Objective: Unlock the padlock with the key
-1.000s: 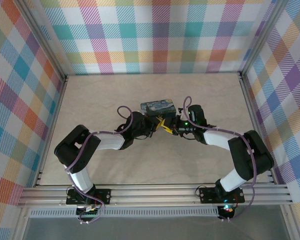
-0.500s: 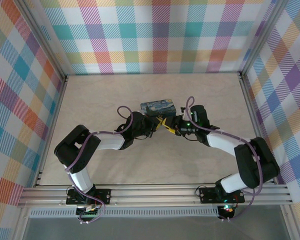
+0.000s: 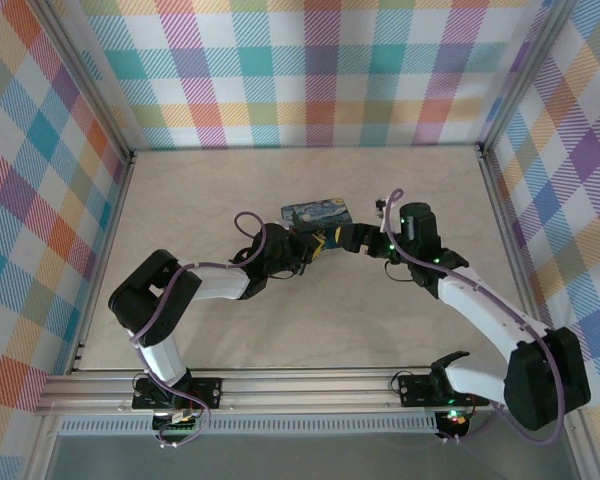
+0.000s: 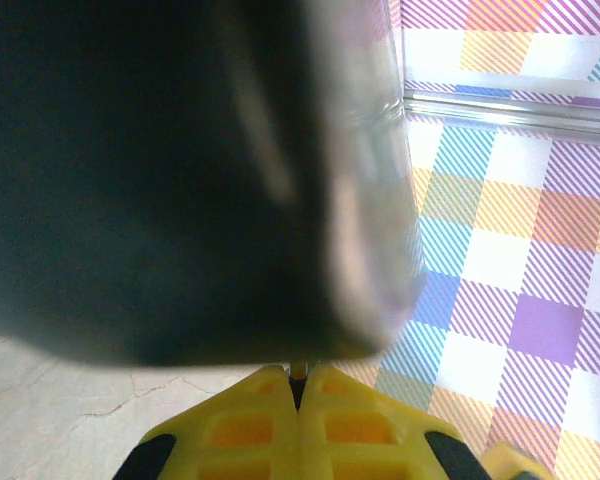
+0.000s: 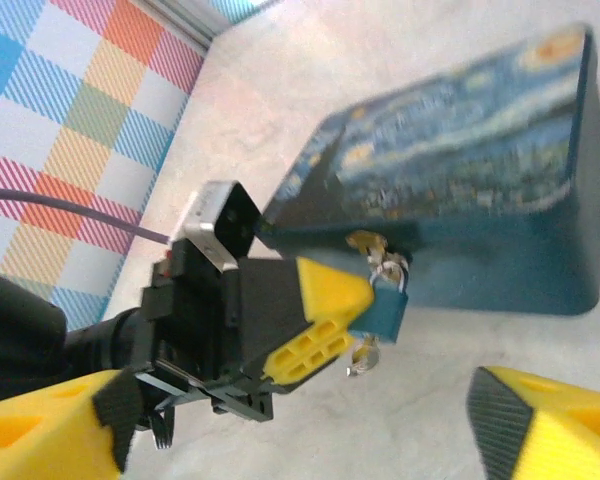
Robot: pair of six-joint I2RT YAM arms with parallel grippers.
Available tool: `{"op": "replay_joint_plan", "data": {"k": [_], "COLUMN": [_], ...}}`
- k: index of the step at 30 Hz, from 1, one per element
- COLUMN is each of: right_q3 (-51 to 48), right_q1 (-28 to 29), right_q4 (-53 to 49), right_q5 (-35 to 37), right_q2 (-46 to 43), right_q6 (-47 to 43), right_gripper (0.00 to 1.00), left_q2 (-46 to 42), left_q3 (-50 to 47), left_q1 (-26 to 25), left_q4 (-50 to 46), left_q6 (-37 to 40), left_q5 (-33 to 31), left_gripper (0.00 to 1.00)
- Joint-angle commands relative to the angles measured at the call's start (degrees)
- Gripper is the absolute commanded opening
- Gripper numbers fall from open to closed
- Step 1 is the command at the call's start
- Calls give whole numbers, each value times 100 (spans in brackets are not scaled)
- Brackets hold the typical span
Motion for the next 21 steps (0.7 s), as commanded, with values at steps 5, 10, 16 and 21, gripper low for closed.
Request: {"op": "replay_joint_plan", "data": {"k": [5, 10, 16, 21], "right_q3": [-117, -462, -450, -618], "right_q1": [-15, 8, 155, 332], "right_q4": [321, 502, -53, -77], "right_q5": [433, 572, 1328, 1658], "right_q2": [-683, -1044, -800, -638], "right_q6": [-2775, -4561, -6023, -6965], "right_gripper": [99, 100, 100, 100], "left_q2": [-122, -148, -183, -236], "left_q3": [47, 48, 38, 28], "left_q1": [-59, -59, -55, -57], "left_q4": [12, -26, -60, -125], "left_q6": [-79, -77, -69, -51], "left_q5": [-17, -28, -47, -74], "left_gripper": [2, 2, 2, 2]}}
